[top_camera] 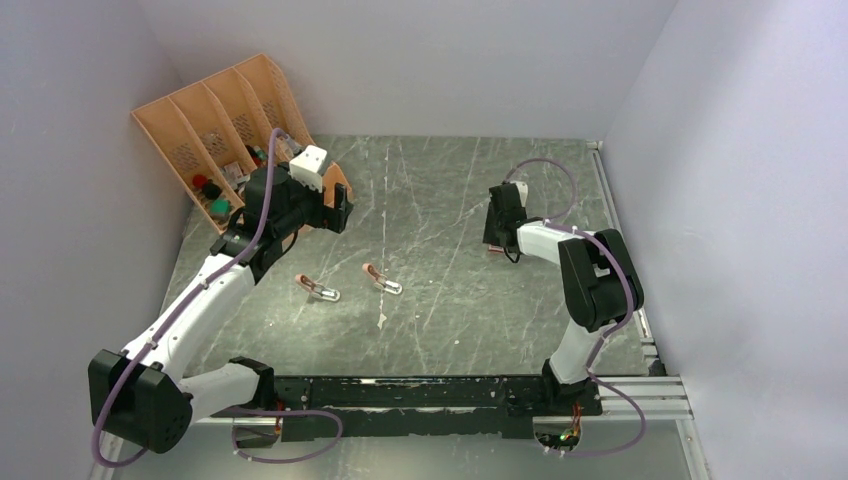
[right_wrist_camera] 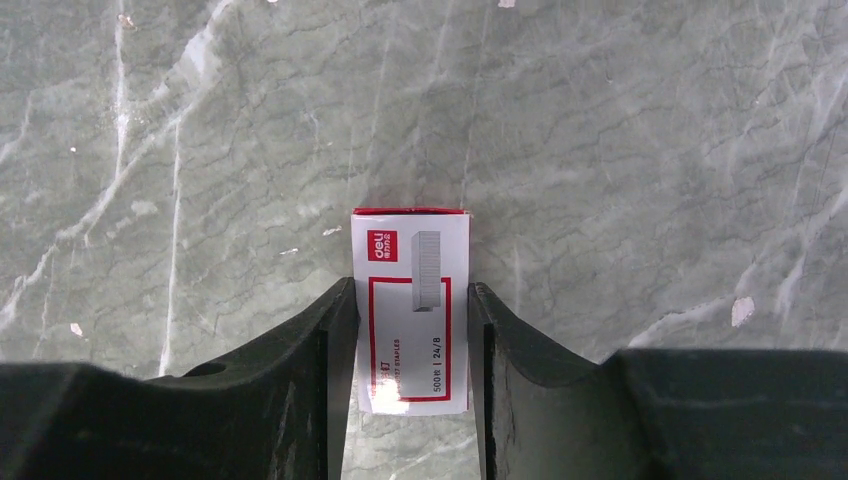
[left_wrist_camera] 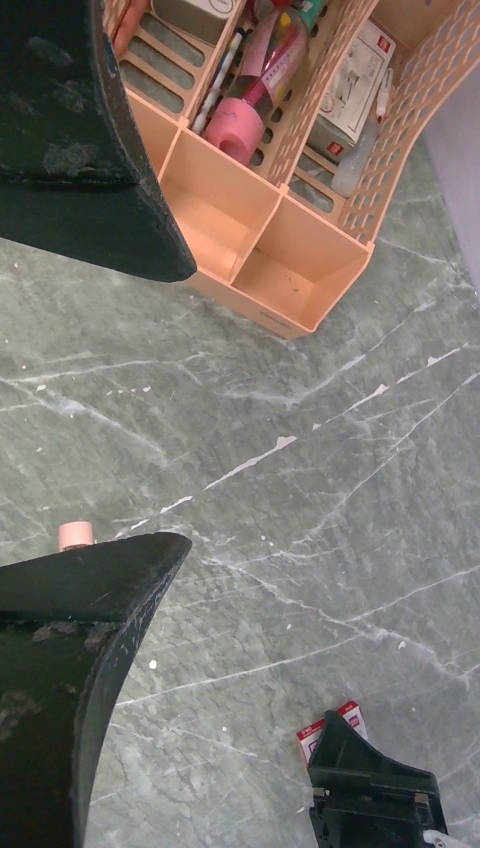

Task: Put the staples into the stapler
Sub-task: Pick up the staple box from the center of the board, then place the staple box at the center of the board.

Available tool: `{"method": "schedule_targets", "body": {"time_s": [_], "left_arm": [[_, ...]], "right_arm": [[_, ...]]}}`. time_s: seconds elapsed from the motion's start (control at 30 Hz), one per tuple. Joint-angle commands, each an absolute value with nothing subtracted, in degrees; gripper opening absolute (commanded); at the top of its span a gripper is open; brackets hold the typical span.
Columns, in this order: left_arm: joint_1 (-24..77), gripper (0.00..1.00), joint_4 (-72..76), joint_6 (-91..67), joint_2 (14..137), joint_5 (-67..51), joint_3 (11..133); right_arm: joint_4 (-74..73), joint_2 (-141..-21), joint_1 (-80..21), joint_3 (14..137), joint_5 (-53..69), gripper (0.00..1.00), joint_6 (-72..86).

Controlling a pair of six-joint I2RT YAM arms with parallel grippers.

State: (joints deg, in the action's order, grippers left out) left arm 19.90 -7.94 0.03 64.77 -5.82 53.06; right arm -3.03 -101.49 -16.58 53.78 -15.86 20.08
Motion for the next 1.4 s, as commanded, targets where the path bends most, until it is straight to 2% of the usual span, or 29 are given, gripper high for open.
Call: {"method": "schedule_targets", "body": {"time_s": [0.0,0.23,0.5,0.83,1.07,1.37], "left_arm": [[19.3,0.99,-6.5,0.8,64.5,-6.7,53.4],[19.2,0.99,-6.3,1.0,64.5,-6.4,53.3],[18.7,0.99,-6.4,0.8,64.3,-6.6,53.3],[18.4,0.99,-6.3,1.1,63.3,-6.3,53.0],[18.3,0.99,-6.2,1.3,63.1,-5.9,52.9],[18.0,0.99,-7.1,1.1,61.7,-4.3,53.0]], "right_arm": [[-5.2,-101.7,-17.0,54.8,-13.6,0.41,16.0],[-7.1,-102.8,-19.8,56.1,-7.9,0.41,10.3],[-12.5,-104.3,-30.8,57.1,-1.7,0.41,0.0],[-14.7,-99.0,-35.4,54.0,12.4,0.41,-9.1],[-20.9,-96.9,-39.5,52.8,14.0,0.41,-12.4],[-20.9,-89.3,-44.1,48.2,15.9,0.41,-12.9]]}}
